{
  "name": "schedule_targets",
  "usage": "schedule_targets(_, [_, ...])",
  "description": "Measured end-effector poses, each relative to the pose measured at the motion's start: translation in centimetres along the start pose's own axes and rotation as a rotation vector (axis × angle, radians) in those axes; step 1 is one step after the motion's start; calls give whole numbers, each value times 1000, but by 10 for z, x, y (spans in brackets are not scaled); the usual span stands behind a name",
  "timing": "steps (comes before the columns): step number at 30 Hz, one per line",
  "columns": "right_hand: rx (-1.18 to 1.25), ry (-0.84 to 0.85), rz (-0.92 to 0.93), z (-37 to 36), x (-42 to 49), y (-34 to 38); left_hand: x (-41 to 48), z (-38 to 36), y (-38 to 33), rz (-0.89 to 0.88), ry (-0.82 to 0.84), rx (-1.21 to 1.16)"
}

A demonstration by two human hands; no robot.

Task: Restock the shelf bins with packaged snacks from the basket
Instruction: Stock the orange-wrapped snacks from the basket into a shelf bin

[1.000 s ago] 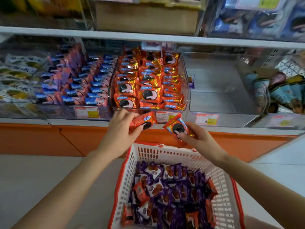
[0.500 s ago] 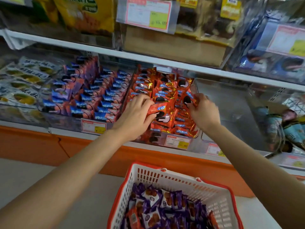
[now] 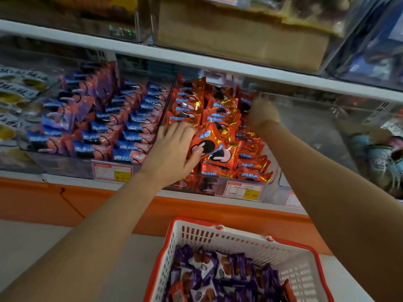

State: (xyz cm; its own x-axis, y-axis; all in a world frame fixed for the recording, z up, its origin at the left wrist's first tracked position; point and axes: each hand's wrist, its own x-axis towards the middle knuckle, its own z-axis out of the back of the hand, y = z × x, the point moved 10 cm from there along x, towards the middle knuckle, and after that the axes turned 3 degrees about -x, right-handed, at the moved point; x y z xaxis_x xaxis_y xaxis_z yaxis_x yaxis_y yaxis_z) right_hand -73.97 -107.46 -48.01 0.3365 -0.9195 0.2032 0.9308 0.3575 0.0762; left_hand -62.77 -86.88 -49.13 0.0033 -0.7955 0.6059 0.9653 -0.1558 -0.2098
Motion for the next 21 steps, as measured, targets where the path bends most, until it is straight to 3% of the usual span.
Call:
schedule_targets(6, [-93,7,94,-6,9,7,-2,-1,1,-22,-25,-7])
schedule_targets(10, [-303,-137,137,3,14,13,-2,-2,2,-22,-23,-8])
schedule_targets(14, [-345,-221,115,9,12,16,-3,-4,2,0,-11,-6])
schedule_targets(21, [-154,-56,156,2,-8,16,-2,-5,2,12,31,-32])
